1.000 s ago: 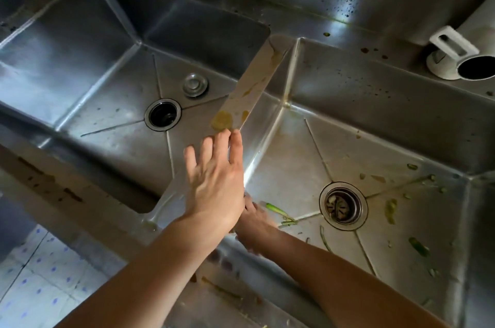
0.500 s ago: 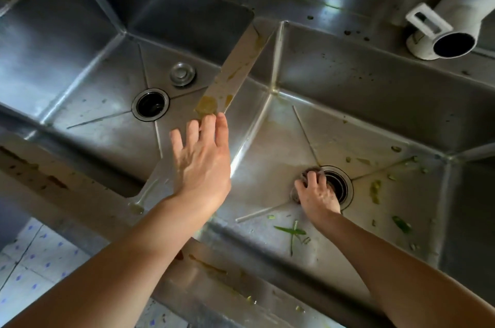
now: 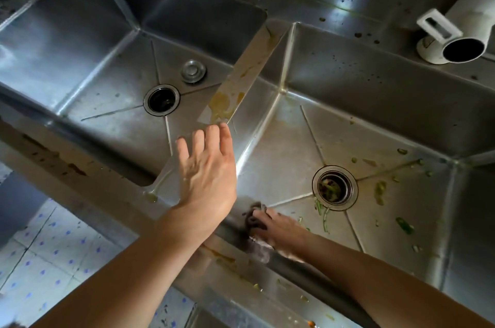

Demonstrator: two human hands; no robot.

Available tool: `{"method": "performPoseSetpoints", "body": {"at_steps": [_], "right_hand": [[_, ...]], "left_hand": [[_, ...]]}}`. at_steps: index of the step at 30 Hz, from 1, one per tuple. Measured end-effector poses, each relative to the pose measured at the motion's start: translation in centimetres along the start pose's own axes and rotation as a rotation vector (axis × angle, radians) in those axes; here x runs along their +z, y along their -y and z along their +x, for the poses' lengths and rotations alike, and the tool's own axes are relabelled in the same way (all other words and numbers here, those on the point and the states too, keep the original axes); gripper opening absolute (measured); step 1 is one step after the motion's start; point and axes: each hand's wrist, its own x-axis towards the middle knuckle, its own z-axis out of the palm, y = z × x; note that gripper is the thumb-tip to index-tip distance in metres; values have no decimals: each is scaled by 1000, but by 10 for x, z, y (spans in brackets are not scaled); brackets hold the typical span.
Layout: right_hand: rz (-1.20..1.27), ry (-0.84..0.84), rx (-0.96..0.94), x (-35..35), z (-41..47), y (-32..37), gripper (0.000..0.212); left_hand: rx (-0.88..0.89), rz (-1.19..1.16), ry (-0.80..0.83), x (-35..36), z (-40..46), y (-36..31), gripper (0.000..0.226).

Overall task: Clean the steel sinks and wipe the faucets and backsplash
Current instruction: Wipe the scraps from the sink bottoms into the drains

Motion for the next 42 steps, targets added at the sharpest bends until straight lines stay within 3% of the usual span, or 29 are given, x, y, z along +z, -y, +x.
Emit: {"method": "performPoseSetpoints", "body": {"at_steps": [3, 6, 9, 11, 13, 17, 18, 21, 23, 27, 29, 35, 40, 42], "right_hand": [[-40, 28, 116, 3, -8, -21, 42], [-187, -60, 220, -8, -17, -45, 34], [-296, -125, 361, -16, -16, -72, 41], [-292, -208, 424, -20, -16, -80, 38], [-240, -184, 470, -28, -22, -75, 27], [-106, -335, 305, -36, -50, -48, 36], [-127, -313, 220, -34, -59, -42, 42], [-145, -14, -10, -3, -83, -39, 51], [-103, 87, -82, 17, -94, -45, 53], [-257, 50, -144, 27, -95, -61, 38], [-351, 0, -114, 20, -84, -64, 37], [-445, -166, 231, -9, -43, -92, 41], [-343, -248, 357, -34, -56, -81, 48], [-326, -282, 313, -36, -78, -77, 52]], "left_hand": [[9, 5, -39, 3, -2, -2, 83], [17, 28, -85, 6, -1, -1, 84], [22, 35, -73, 7, -1, -1, 85], [10, 33, -55, 6, 0, -2, 89], [-5, 24, -29, 6, 1, -3, 96], [-4, -33, 48, 0, 0, -3, 97], [-4, -43, 73, -1, -1, -2, 96], [-1, -47, 78, -4, -1, -2, 96], [1, -29, 71, -3, -1, -3, 96], [3, 8, 55, -1, 2, -6, 97], [6, 16, 39, 0, 2, -7, 98], [1, 22, -22, 7, 3, -5, 104], [-3, -15, 37, 4, 2, -5, 100], [-15, -22, 32, 3, 3, -4, 98]]}}
